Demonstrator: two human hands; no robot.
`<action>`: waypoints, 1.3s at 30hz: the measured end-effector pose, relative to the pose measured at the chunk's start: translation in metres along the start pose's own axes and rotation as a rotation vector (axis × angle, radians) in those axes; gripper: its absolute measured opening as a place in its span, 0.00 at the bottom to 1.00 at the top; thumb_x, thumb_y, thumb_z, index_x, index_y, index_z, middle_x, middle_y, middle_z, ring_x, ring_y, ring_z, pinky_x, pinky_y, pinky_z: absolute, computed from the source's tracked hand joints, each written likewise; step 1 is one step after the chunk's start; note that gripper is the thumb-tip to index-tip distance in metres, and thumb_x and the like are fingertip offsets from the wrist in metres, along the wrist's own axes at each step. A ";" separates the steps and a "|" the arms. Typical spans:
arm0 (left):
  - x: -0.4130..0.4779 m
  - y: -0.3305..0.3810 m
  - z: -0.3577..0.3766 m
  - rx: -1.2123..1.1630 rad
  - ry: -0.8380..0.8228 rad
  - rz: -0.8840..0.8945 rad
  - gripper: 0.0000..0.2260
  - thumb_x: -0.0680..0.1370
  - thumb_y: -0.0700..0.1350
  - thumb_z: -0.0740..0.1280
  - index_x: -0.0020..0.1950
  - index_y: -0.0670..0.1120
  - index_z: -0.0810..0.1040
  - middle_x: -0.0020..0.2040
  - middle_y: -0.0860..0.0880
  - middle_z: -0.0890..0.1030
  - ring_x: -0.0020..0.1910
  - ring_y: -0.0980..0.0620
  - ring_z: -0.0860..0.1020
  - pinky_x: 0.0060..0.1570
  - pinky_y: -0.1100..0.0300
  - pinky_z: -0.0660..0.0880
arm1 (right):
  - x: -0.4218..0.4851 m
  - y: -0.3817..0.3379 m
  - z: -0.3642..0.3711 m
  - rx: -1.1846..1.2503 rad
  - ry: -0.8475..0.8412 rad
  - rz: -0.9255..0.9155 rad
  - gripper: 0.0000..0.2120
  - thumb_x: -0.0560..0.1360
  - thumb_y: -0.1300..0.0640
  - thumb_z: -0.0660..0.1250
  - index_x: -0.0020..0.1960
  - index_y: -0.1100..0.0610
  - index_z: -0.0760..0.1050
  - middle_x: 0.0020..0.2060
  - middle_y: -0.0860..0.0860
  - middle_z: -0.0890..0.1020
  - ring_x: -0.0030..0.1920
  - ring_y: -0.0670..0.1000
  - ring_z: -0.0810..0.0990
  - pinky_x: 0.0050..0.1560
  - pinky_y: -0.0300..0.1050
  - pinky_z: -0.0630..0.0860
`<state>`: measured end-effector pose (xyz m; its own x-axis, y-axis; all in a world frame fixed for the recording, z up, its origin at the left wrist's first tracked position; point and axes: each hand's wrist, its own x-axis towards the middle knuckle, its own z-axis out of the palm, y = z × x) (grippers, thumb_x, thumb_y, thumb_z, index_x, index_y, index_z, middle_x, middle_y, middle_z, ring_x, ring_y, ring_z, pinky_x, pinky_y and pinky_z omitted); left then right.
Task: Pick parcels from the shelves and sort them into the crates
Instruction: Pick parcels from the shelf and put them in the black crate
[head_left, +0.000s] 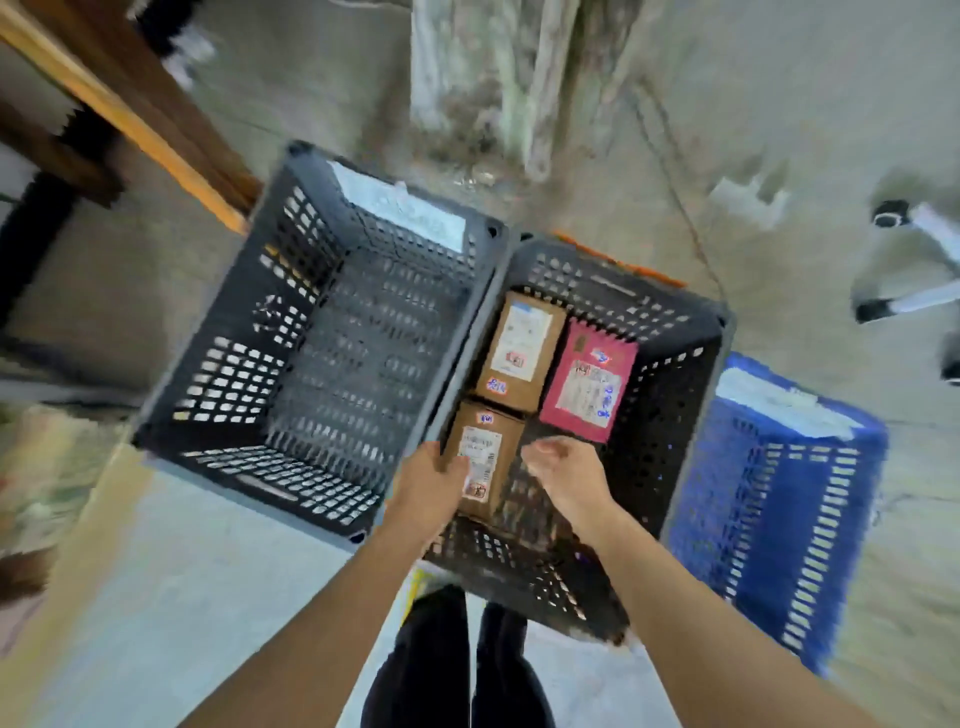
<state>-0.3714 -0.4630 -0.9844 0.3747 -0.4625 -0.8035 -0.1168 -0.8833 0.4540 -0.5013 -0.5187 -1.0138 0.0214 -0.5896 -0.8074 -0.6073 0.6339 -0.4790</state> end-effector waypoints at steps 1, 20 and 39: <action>-0.026 0.015 -0.023 -0.052 0.037 0.015 0.10 0.79 0.45 0.61 0.54 0.41 0.76 0.60 0.39 0.77 0.61 0.43 0.75 0.54 0.60 0.70 | -0.026 -0.032 -0.009 -0.014 -0.023 -0.054 0.10 0.75 0.59 0.66 0.53 0.63 0.78 0.46 0.55 0.82 0.45 0.52 0.78 0.41 0.40 0.72; -0.505 -0.081 -0.364 -0.741 1.163 0.204 0.15 0.77 0.44 0.65 0.63 0.39 0.75 0.58 0.44 0.79 0.58 0.47 0.77 0.51 0.67 0.70 | -0.557 -0.284 0.142 -0.482 -0.715 -1.320 0.15 0.75 0.55 0.67 0.59 0.61 0.76 0.50 0.52 0.80 0.49 0.44 0.75 0.41 0.26 0.69; -0.820 -0.364 -0.534 -0.736 1.681 0.281 0.15 0.78 0.47 0.63 0.63 0.44 0.75 0.55 0.47 0.80 0.52 0.51 0.77 0.49 0.61 0.73 | -0.976 -0.204 0.376 -0.217 -0.997 -1.909 0.15 0.75 0.55 0.66 0.60 0.60 0.75 0.55 0.51 0.80 0.50 0.42 0.75 0.43 0.21 0.68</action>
<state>-0.1452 0.2784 -0.2852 0.8763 0.3877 0.2859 -0.1285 -0.3840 0.9144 -0.0995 0.1159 -0.2578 0.8015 0.1633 0.5753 0.5929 -0.3426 -0.7288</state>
